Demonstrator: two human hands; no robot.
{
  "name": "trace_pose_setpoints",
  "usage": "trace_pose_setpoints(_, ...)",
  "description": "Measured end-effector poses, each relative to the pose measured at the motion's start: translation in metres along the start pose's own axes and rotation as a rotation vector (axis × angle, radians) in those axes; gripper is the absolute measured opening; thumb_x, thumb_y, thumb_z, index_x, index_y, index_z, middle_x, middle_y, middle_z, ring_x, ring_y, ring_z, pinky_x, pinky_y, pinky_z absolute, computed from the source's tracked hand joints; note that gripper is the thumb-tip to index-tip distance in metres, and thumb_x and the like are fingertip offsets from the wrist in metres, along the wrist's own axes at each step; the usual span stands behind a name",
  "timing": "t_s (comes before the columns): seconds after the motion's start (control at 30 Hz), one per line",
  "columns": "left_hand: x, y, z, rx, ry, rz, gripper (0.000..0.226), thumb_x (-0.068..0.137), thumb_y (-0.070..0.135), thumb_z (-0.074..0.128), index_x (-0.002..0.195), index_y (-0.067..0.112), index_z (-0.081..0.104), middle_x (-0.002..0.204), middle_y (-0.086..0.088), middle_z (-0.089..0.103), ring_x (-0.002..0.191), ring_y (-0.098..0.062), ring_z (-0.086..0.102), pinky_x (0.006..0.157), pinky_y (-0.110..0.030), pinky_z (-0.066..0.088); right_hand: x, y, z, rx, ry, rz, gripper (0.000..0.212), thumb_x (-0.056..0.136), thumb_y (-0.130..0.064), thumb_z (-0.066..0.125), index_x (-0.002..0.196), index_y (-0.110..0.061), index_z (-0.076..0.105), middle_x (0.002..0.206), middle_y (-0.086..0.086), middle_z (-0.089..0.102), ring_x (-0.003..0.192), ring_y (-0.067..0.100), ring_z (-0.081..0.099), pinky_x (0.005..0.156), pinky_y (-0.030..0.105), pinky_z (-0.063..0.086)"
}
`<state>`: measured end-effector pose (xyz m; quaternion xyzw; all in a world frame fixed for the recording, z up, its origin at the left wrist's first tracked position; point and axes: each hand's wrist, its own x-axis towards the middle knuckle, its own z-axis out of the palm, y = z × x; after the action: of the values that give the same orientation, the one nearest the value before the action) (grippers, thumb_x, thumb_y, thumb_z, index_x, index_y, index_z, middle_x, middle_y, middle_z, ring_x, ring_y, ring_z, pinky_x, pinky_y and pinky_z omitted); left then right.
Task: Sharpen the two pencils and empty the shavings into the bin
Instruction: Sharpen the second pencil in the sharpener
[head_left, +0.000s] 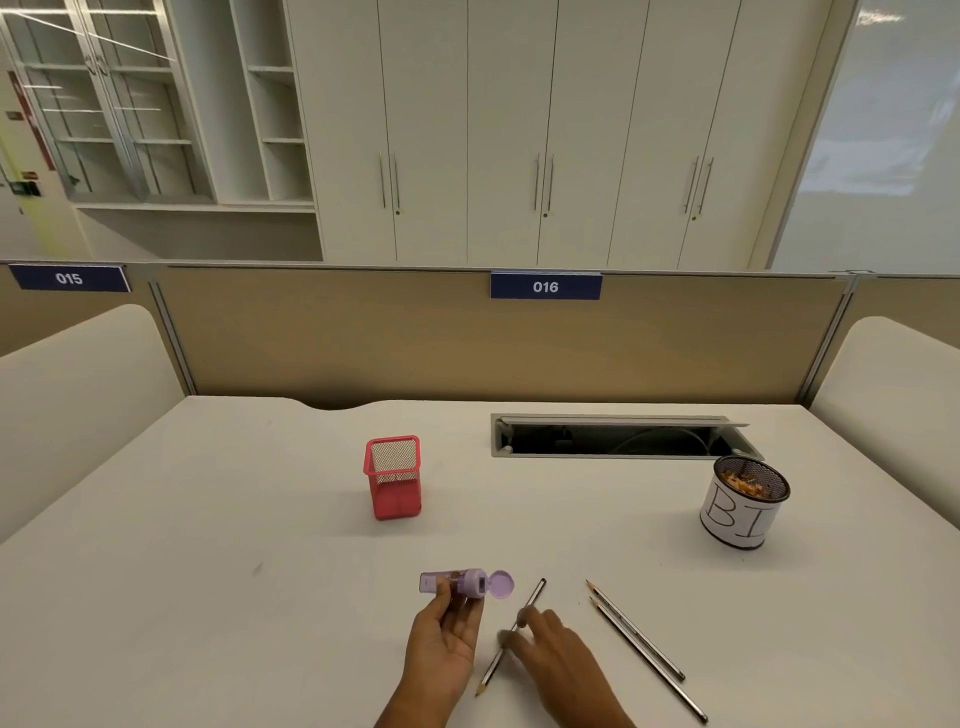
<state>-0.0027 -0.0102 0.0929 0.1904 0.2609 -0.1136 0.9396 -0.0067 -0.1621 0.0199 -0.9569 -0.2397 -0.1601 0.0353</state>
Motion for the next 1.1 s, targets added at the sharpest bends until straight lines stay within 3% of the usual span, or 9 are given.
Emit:
trace_pose_setpoints(0.17, 0.0, 0.004, -0.004, 0.022, 0.011, 0.012, 0.023, 0.096, 0.012, 0.041, 0.089, -0.006, 0.054, 0.059, -0.019, 0.069, 0.047, -0.022, 0.068, 0.05, -0.035, 0.055, -0.007, 0.005, 0.003, -0.08, 0.223, -0.104, 0.017, 0.064, -0.012, 0.048, 0.074, -0.024, 0.041, 0.088, -0.004, 0.039, 0.07, 0.012, 0.036, 0.039, 0.018, 0.031)
trace_pose_setpoints(0.27, 0.0, 0.003, -0.003, 0.021, 0.032, 0.018, 0.024, 0.096, 0.013, 0.041, 0.088, -0.005, 0.054, 0.063, -0.02, 0.069, 0.046, -0.022, 0.068, 0.078, -0.034, 0.053, -0.012, 0.006, 0.001, -0.107, 0.323, -0.154, 0.018, 0.073, -0.008, 0.048, 0.075, -0.025, 0.043, 0.089, -0.007, 0.043, 0.074, 0.009, 0.043, 0.057, 0.019, 0.03)
trace_pose_setpoints(0.33, 0.001, 0.002, -0.002, 0.017, 0.039, 0.02, 0.024, 0.096, 0.013, 0.041, 0.089, -0.005, 0.054, 0.063, -0.02, 0.069, 0.046, -0.022, 0.068, 0.088, -0.035, 0.051, -0.015, 0.005, -0.004, -0.115, 0.371, -0.167, 0.025, 0.088, -0.005, 0.036, 0.076, -0.026, 0.044, 0.083, -0.01, 0.051, 0.075, 0.008, 0.048, 0.068, 0.02, 0.03)
trace_pose_setpoints(0.47, 0.001, 0.001, 0.0, 0.02, 0.02, 0.019, 0.023, 0.097, 0.012, 0.041, 0.088, -0.006, 0.054, 0.056, -0.017, 0.069, 0.047, -0.02, 0.068, 0.058, -0.036, 0.056, -0.016, 0.008, -0.026, -0.119, 0.455, -0.133, 0.031, 0.094, -0.01, 0.017, 0.081, -0.023, 0.042, 0.064, -0.01, 0.058, 0.074, 0.009, 0.043, 0.084, 0.022, 0.037)
trace_pose_setpoints(0.57, -0.002, 0.0, 0.001, 0.028, 0.007, 0.01, 0.023, 0.096, 0.011, 0.042, 0.088, -0.005, 0.055, 0.056, -0.016, 0.069, 0.048, -0.02, 0.069, 0.045, -0.03, 0.056, -0.014, 0.013, -0.04, -0.078, 0.5, -0.06, 0.027, 0.096, -0.017, 0.021, 0.085, -0.021, 0.045, 0.071, -0.007, 0.049, 0.068, 0.014, 0.037, 0.075, 0.022, 0.036)
trace_pose_setpoints(0.67, -0.004, -0.004, 0.0, 0.029, -0.013, -0.009, 0.023, 0.096, 0.012, 0.042, 0.091, -0.006, 0.055, 0.059, -0.017, 0.07, 0.05, -0.02, 0.069, 0.046, -0.03, 0.056, -0.012, 0.014, -0.053, -0.072, 0.53, 0.051, 0.03, 0.099, -0.024, 0.019, 0.087, -0.022, 0.046, 0.077, -0.007, 0.038, 0.065, 0.013, 0.036, 0.059, 0.024, 0.032)
trace_pose_setpoints(0.83, -0.008, -0.009, 0.004, 0.033, -0.042, -0.034, 0.023, 0.096, 0.011, 0.042, 0.093, -0.008, 0.055, 0.061, -0.018, 0.07, 0.05, -0.022, 0.069, 0.046, -0.032, 0.056, -0.014, 0.007, -0.077, -0.068, 0.491, 0.254, 0.038, 0.099, -0.034, 0.012, 0.087, -0.028, 0.047, 0.067, -0.009, 0.053, 0.062, 0.013, 0.041, 0.034, 0.019, 0.031)
trace_pose_setpoints(1.0, -0.016, -0.014, 0.008, 0.051, -0.085, -0.057, 0.024, 0.096, 0.011, 0.042, 0.096, -0.008, 0.056, 0.065, -0.019, 0.071, 0.053, -0.024, 0.07, 0.048, -0.033, 0.057, -0.017, 0.003, -0.086, -0.017, 0.431, 0.275, 0.037, 0.099, -0.034, 0.013, 0.084, -0.03, 0.047, 0.061, -0.009, 0.055, 0.051, 0.01, 0.048, 0.033, 0.018, 0.029)
trace_pose_setpoints(1.1, -0.019, -0.015, 0.01, 0.054, -0.08, -0.052, 0.024, 0.096, 0.011, 0.042, 0.093, -0.008, 0.056, 0.064, -0.019, 0.071, 0.053, -0.024, 0.07, 0.047, -0.033, 0.057, -0.02, 0.001, -0.091, 0.018, 0.412, 0.249, 0.012, 0.09, -0.029, 0.037, 0.084, -0.031, 0.048, 0.062, -0.009, 0.055, 0.052, 0.01, 0.048, 0.034, 0.018, 0.03)
